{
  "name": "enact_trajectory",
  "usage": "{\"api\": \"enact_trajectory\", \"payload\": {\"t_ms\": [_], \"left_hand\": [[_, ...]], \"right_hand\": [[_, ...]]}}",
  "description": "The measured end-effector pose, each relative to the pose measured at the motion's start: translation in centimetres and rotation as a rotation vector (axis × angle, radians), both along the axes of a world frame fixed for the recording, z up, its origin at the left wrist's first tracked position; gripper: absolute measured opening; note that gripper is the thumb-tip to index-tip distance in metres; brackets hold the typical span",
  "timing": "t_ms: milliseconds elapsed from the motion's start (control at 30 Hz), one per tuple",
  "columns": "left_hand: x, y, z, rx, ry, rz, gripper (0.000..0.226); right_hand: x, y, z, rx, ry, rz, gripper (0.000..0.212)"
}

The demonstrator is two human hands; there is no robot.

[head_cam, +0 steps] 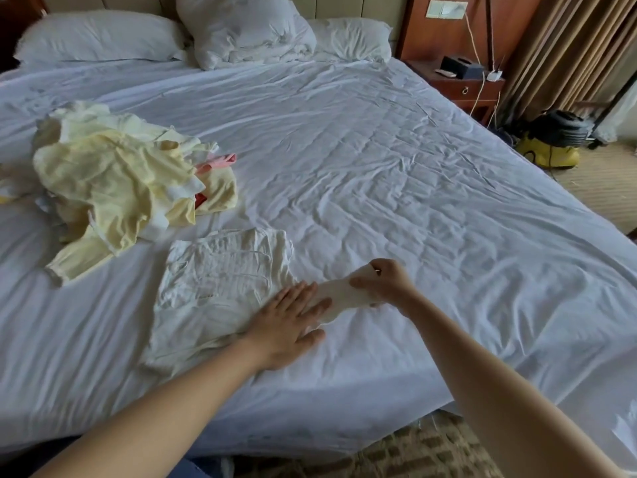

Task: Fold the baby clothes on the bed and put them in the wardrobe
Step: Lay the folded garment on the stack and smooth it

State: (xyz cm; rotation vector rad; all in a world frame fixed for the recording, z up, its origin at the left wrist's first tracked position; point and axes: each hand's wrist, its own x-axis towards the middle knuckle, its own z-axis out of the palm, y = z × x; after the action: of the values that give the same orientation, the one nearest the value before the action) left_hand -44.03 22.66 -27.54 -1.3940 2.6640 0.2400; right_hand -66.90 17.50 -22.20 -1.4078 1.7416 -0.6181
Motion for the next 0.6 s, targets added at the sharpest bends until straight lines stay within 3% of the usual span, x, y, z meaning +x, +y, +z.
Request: {"api": "enact_trajectory", "payload": {"t_ms": [100,233,300,433,600], "left_hand": [[-0.1,-0.9,0.5,0.156,0.193,0.107,0.069],[-0.8,-1.2,3.1,0.499,1.085,0.537,0.038],[-0.8,-1.1,5.2,0.565,1.301,0.66,0.037],[1.2,-1.1,7.4,0.74,1.448,0.844,0.049],[5.2,-0.5,6.7,0.552,1.389,1.111,0.013]], "right_hand": [[0.6,0.3,0.2,-0.007,-0.146,-0.055,0.025],[3.4,0.4,2.3,-0.031,-0.243,-0.034,0.03],[5.4,0.6,3.3,-0.014,-0.255,0.034,0.032],[9.2,0.9,4.2,0.073,-0.345,0.206,0.036],[11.9,0.7,2.5,-0.146,-0.351,0.105,0.032]]}}
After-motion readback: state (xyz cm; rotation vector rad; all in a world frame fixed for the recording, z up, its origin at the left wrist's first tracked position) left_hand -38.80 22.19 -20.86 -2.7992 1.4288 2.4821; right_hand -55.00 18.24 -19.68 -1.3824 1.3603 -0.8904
